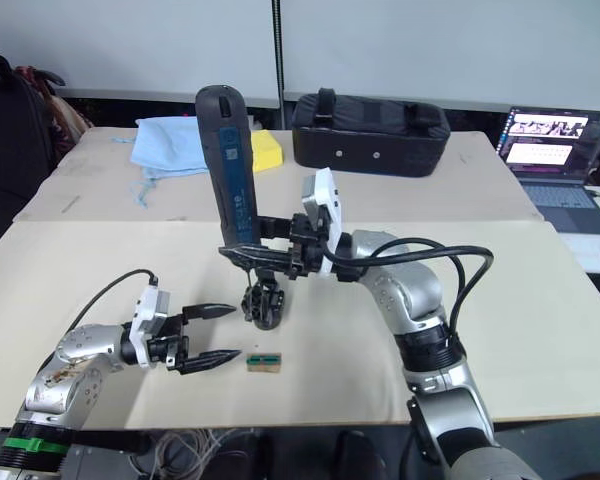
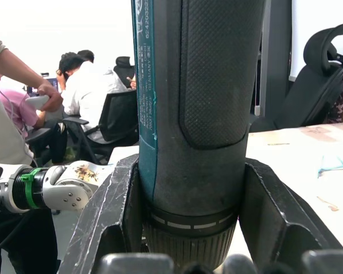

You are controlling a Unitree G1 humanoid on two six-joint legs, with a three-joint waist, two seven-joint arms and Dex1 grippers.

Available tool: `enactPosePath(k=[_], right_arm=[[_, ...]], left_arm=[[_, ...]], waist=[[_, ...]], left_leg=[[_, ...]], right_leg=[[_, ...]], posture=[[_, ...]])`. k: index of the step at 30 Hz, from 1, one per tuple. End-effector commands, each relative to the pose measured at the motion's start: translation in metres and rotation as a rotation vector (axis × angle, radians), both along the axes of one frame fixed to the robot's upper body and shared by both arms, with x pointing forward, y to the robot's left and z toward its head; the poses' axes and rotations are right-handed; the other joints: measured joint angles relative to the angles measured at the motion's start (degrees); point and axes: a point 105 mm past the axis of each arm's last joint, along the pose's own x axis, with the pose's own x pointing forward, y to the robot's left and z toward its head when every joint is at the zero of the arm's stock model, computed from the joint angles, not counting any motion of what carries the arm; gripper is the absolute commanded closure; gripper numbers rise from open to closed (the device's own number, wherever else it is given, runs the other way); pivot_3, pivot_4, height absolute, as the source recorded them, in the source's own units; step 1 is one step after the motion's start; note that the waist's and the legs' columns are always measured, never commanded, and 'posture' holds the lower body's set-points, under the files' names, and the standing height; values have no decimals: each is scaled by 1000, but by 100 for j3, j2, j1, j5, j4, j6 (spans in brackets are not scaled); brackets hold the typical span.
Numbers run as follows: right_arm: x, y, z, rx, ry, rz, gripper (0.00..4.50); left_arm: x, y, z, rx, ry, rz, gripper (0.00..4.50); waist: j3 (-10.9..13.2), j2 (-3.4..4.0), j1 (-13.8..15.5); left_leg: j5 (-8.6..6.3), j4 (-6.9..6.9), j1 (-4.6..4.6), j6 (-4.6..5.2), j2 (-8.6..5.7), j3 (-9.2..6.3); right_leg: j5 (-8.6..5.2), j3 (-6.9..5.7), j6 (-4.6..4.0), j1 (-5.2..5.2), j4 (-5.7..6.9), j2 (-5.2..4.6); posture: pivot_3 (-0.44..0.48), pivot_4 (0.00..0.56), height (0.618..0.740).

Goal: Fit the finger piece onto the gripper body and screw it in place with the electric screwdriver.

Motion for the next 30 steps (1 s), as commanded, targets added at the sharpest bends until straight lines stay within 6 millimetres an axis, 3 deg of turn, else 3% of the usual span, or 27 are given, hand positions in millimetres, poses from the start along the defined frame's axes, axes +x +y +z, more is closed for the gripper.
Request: enactPosePath(k=[1, 21, 30], right_arm=[[-8, 0, 14, 30, -85, 17, 2575], [-10, 2, 16, 30, -95, 15, 2575], [-11, 0, 15, 24, -96, 10, 2575]], left_arm=[[-1, -3, 4, -1, -18, -3, 0], [39, -19, -15, 118, -23, 38, 0], [47, -25, -15, 116, -5, -17, 0]], waist=[[0, 0, 1], [0, -1, 7], [0, -1, 8]], left_leg=[[0, 0, 0, 0, 0, 0], [1, 4, 0, 1, -2, 0], [1, 6, 0, 1, -3, 0]], right_leg=[[0, 0, 0, 0, 0, 0], [8, -2, 12, 2, 6, 1], [8, -2, 12, 2, 10, 1]], posture=[[0, 150, 740], [0, 150, 740], [0, 150, 740]])
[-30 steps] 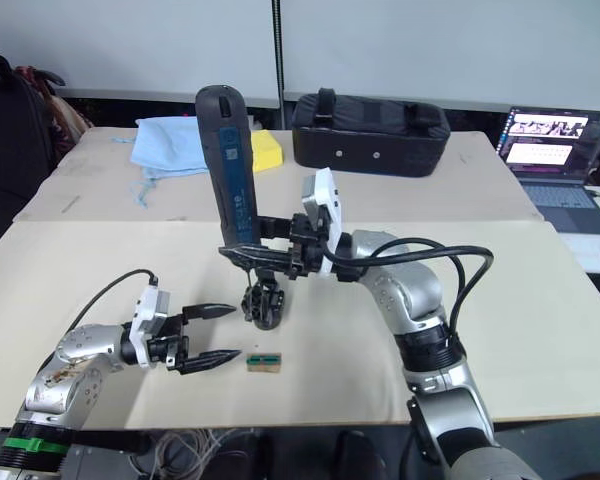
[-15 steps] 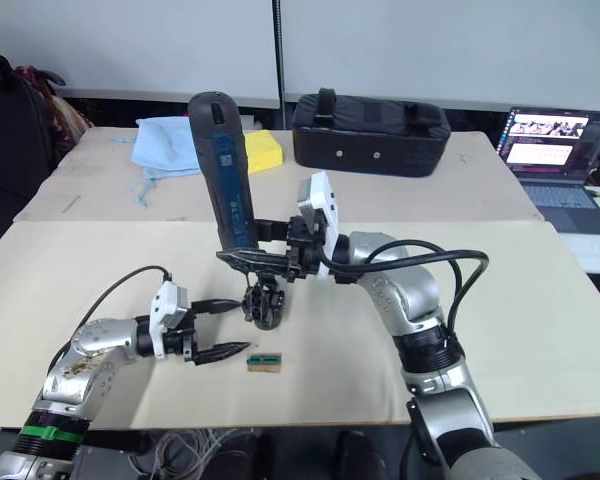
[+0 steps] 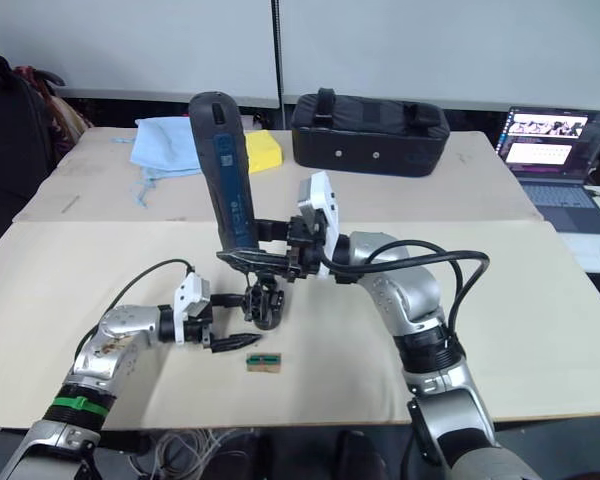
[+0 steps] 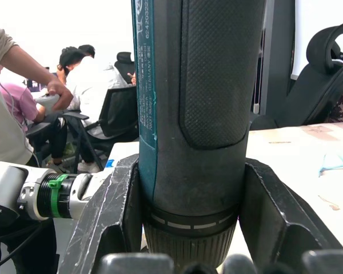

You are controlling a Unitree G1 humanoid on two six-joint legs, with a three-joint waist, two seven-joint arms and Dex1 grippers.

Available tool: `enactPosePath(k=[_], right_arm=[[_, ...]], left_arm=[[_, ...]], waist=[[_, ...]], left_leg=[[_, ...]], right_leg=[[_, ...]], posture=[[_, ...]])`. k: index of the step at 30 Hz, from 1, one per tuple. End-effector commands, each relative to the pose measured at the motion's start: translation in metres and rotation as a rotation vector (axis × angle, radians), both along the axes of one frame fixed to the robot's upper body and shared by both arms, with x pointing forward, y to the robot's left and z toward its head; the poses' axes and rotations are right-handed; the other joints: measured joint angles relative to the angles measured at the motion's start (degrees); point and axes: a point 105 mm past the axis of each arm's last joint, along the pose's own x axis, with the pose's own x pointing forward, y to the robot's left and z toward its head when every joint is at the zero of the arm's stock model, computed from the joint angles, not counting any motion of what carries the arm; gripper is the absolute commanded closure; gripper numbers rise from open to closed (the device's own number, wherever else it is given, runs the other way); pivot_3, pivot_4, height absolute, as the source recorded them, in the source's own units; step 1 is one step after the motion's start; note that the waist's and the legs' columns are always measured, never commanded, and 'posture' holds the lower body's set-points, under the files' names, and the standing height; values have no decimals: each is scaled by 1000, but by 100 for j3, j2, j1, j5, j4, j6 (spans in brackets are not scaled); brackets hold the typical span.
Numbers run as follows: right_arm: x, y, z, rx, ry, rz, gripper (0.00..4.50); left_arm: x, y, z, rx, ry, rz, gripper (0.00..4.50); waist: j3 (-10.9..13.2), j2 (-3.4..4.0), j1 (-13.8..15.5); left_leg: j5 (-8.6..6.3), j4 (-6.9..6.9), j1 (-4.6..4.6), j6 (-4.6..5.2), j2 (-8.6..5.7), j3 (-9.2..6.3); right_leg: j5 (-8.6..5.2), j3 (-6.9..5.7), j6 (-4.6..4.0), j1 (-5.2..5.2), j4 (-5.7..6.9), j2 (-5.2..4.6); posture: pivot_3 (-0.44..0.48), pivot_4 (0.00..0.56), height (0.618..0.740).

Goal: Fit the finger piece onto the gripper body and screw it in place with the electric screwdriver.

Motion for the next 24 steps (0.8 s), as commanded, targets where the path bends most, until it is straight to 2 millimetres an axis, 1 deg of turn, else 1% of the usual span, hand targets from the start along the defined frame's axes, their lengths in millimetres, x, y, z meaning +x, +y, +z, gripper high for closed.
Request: enactPosePath(k=[1, 10, 24], right_arm=[[-9, -2, 17, 37, -84, 11, 2575], [-10, -3, 17, 37, -84, 6, 2575], [-11, -3, 16, 34, -82, 4, 2575]], left_arm=[[2, -7, 6, -4, -22, -46, 0], [7, -23, 7, 4, -29, -98, 0], [11, -23, -3, 14, -19, -93, 0]], waist=[[0, 0, 3], [0, -1, 4], [-1, -1, 4]], left_leg=[[0, 1, 0, 0, 0, 0], [0, 4, 0, 1, -1, 0], [0, 9, -1, 1, -2, -3]], right_leg=[[0, 0, 0, 0, 0, 0], [0, 0, 0, 2, 4, 0], [0, 1, 0, 2, 8, 0]], posture=[[0, 150, 740], [0, 150, 740], [0, 150, 740]])
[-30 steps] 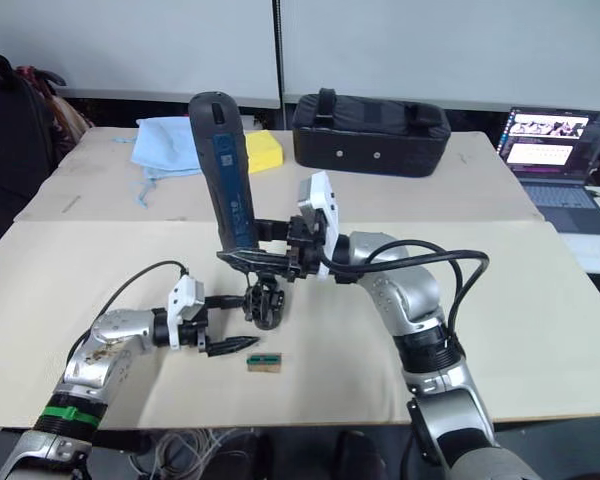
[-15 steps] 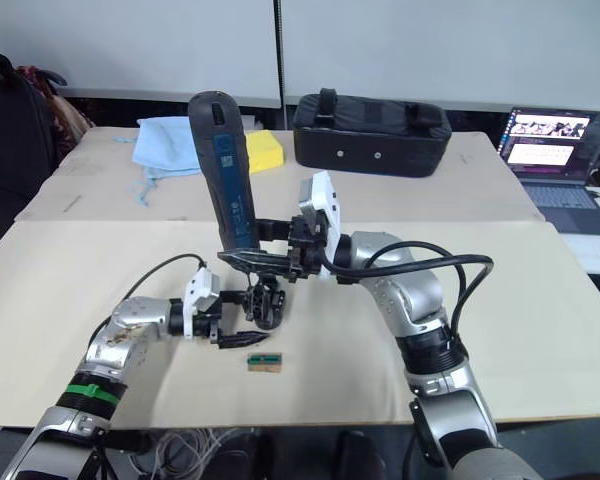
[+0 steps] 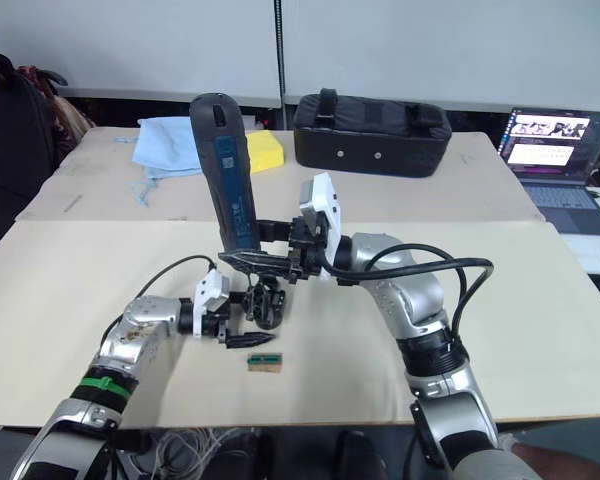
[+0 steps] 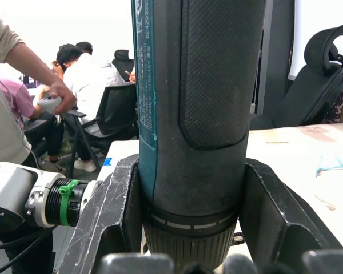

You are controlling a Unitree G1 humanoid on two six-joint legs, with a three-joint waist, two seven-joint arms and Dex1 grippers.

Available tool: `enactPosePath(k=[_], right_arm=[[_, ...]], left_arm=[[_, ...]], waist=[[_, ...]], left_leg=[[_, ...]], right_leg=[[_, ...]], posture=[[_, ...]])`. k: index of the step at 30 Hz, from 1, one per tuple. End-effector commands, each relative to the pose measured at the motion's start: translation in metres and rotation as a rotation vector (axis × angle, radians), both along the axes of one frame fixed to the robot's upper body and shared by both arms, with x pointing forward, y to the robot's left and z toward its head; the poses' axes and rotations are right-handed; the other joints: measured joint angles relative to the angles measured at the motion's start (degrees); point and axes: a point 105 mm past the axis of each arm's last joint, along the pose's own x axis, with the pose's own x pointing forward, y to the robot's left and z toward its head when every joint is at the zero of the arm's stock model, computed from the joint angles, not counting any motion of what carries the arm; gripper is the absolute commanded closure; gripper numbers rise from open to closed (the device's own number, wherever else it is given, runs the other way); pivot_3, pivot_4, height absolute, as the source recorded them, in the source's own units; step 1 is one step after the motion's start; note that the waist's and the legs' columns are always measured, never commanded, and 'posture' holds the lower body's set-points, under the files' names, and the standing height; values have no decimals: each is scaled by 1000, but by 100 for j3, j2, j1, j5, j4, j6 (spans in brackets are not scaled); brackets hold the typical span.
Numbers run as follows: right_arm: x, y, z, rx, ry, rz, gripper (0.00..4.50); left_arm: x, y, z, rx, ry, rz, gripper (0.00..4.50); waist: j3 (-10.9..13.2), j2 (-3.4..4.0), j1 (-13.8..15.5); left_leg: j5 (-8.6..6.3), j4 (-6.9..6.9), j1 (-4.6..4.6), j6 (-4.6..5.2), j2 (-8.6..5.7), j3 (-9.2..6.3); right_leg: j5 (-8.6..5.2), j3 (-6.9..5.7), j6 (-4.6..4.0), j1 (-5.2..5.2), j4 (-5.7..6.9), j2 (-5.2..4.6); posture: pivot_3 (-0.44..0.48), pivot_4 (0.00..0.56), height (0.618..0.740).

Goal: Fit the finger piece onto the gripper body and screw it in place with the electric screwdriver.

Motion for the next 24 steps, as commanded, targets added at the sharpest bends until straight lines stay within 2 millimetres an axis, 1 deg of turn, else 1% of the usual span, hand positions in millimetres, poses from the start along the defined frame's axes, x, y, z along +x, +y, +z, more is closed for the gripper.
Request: enactPosePath(k=[1, 4, 7, 9, 10, 15, 24], right_arm=[[-9, -1, 16, 35, -71, 18, 2575], [-9, -1, 16, 34, -70, 19, 2575], [-9, -1, 15, 32, -68, 18, 2575], [-9, -1, 15, 31, -68, 17, 2575], [-9, -1, 15, 30, -69, 17, 2575], [-9, 0, 14, 26, -69, 13, 2575], [-7, 0, 11, 5, -64, 5, 2575]], left_arm=[[2, -2, 4, 0, -27, -14, 0], [1, -1, 2, 4, -21, -14, 0], [2, 1, -2, 19, -21, -12, 827], [1, 2, -4, 31, -22, -15, 1759], [1, 2, -5, 33, -20, -17, 2126], [-1, -1, -11, 38, -19, -24, 2182], [-1, -1, -13, 40, -21, -24, 2182]], waist=[[0, 0, 0], [0, 0, 0], [0, 0, -1], [0, 0, -1], [-1, 0, -1], [-1, -1, 0], [-1, -1, 9]], left_leg=[[0, 0, 0, 0, 0, 0], [0, 1, 0, 0, 0, 0], [0, 2, 0, 0, 0, 0], [0, 2, 0, 0, 0, -1], [0, 2, 1, 0, 0, 0], [0, 3, 2, 0, 0, -1], [0, 5, 2, 0, 0, -1]], right_leg=[[0, 0, 0, 0, 1, 0], [0, 0, 0, 0, 2, 0], [0, 0, 0, 0, 2, 0], [0, 0, 0, 0, 4, 0], [0, 0, 0, 0, 5, 0], [0, 0, 0, 1, 6, 0], [0, 0, 0, 2, 6, 0]], posture=[[0, 150, 740], [0, 150, 740], [0, 150, 740], [0, 150, 740], [0, 150, 740], [0, 150, 740], [0, 150, 740]])
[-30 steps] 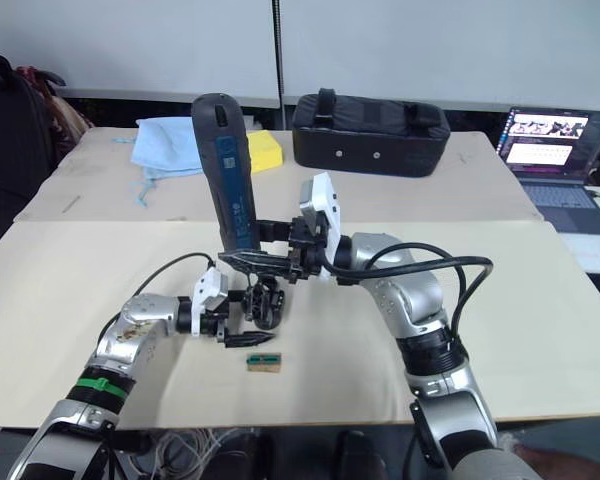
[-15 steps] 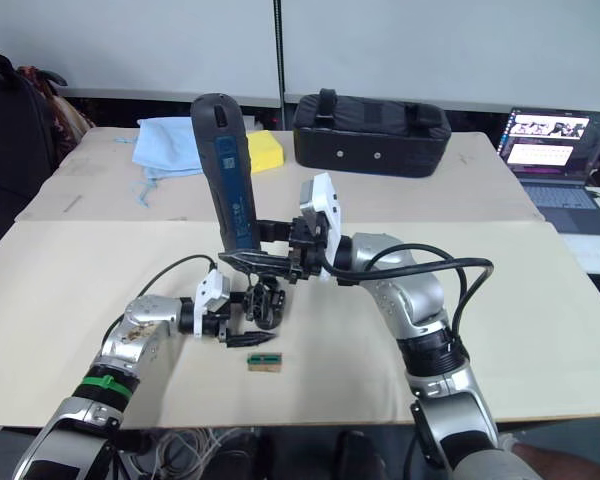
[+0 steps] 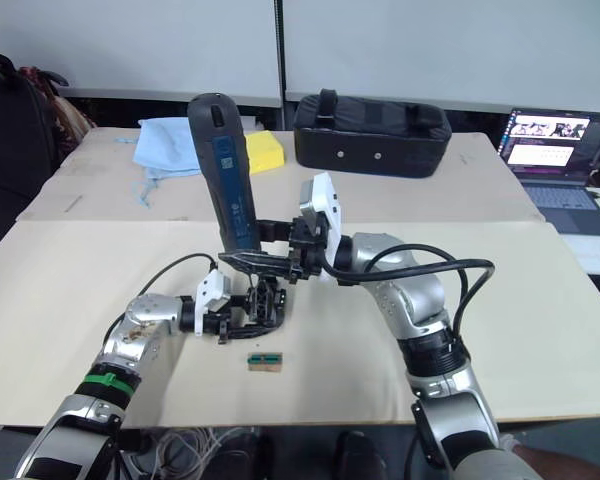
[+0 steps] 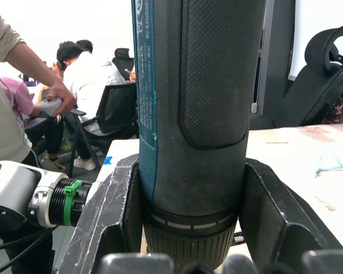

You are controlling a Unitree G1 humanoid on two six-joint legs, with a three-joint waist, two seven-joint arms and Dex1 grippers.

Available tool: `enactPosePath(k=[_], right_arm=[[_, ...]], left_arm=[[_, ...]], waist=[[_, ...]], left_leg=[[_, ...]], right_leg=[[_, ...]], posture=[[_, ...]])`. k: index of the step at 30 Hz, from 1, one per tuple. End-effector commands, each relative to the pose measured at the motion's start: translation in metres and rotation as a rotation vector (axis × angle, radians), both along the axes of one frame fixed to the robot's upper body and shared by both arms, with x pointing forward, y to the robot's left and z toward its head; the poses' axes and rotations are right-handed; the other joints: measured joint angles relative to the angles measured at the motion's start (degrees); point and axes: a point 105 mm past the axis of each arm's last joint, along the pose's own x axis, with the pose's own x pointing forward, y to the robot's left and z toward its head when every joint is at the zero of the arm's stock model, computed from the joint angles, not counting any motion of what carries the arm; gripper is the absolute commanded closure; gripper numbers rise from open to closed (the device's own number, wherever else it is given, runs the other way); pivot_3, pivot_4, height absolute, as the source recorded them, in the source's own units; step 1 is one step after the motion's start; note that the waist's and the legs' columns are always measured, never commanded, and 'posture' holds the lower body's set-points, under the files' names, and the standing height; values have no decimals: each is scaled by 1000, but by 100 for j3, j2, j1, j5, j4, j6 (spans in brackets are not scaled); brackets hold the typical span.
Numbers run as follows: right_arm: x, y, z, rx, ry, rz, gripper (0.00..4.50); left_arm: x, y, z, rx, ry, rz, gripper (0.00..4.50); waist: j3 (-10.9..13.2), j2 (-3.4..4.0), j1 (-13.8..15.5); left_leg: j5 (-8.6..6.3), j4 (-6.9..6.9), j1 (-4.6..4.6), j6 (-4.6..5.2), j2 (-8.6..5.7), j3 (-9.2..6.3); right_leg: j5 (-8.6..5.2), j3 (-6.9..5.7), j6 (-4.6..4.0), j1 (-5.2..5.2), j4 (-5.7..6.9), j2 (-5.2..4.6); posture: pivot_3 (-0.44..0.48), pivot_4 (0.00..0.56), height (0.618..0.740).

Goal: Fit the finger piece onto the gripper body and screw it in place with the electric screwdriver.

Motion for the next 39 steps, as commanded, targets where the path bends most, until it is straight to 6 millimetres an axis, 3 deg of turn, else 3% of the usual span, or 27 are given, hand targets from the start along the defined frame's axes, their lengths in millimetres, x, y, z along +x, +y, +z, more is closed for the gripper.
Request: enactPosePath(k=[1, 18, 32, 39], right_arm=[[-6, 1, 9, 1, -57, 4, 2575], [13, 7, -32, -120, 35, -89, 2575], [17, 5, -56, -171, 124, -127, 2575], [14, 5, -72, -199, 127, -135, 2575]], left_arm=[[-4, -1, -11, 15, 34, -9, 2182], [-2, -2, -12, 5, 44, -9, 2182], [-3, -1, -13, -8, 54, 2, 2182], [-4, 0, -12, -14, 62, 7, 2182]], waist=[[0, 0, 1], [-34, 2, -1], [-68, 10, -4], [-78, 13, -14]], left_leg=[[0, 0, 0, 0, 0, 0], [0, 3, 22, 0, 2, -2], [0, 2, 35, -1, 3, -5], [-7, -33, 111, -10, 6, -18]], right_leg=[[0, 0, 0, 0, 0, 0], [-2, 0, 0, 17, 6, 0], [-19, 1, -24, 28, 5, -1], [-29, -2, -33, 100, -28, -3]], posture=[[0, 150, 740], [0, 150, 740], [0, 150, 740], [0, 150, 740]])
